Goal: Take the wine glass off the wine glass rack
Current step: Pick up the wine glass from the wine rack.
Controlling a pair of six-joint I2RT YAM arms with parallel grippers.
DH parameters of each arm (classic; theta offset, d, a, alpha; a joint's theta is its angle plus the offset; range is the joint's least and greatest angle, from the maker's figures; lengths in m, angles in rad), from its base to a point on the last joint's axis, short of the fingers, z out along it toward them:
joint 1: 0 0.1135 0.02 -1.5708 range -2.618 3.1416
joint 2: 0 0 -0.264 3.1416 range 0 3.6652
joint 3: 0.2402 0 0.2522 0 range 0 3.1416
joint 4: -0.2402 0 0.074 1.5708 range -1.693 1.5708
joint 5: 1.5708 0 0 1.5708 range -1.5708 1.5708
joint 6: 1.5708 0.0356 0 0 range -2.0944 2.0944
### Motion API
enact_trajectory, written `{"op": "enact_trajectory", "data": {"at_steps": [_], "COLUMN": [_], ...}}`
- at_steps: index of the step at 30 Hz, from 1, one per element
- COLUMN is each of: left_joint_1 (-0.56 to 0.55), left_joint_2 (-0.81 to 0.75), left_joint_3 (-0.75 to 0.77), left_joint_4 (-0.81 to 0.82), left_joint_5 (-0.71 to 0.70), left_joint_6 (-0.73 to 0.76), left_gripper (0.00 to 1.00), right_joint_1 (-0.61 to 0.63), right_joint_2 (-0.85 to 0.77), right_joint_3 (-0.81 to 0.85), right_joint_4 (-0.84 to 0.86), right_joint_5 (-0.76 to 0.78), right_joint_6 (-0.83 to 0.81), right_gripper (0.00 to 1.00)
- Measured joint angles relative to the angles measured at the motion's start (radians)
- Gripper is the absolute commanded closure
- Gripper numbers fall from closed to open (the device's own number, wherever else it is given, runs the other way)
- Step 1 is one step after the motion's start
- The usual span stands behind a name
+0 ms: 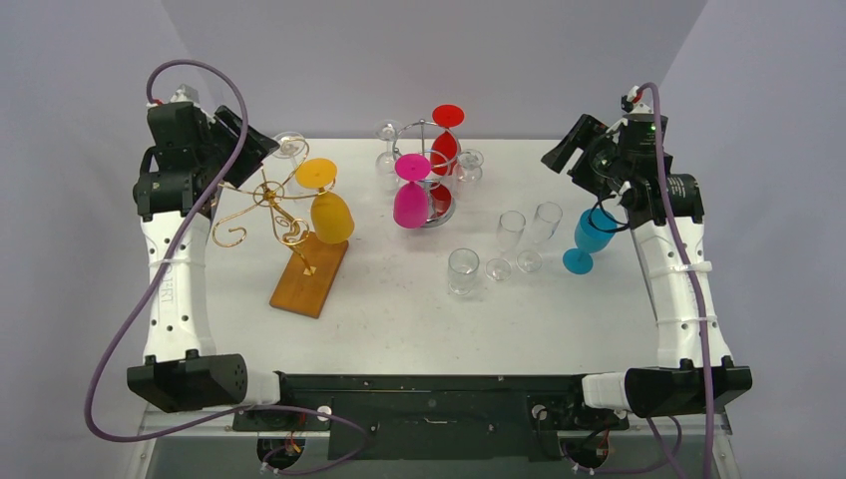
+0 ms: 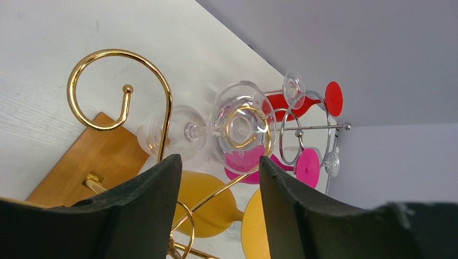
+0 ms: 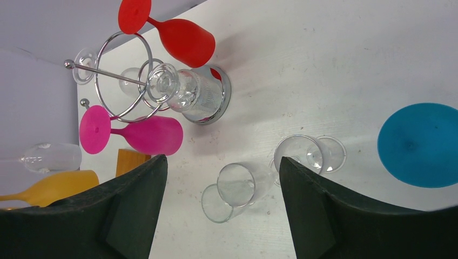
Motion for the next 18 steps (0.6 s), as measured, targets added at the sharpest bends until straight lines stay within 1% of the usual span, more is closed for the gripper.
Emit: {"op": "enact_trajectory", "data": {"at_steps": [7,18], "left_joint_1": [0.025,0.056], "left_joint_2": [0.022,0.031], "left_joint_3": [-0.058,-0.127], "left_joint_4": [0.067,0.173], "left_joint_5": [0.097,0.193], "left_joint_6": [-0.047,-0.126], "left_gripper": [0.54,0.61], "right_joint_1": [0.0,0.0], "right_joint_2": [-0.001,-0.029], "right_joint_3": [0.0,-0.008], "right_joint_4": [0.0,0.0], "right_joint_5": [0.0,0.001], "right_joint_6": [0.0,-0.001], "right_gripper": [0.29,0.29]}}
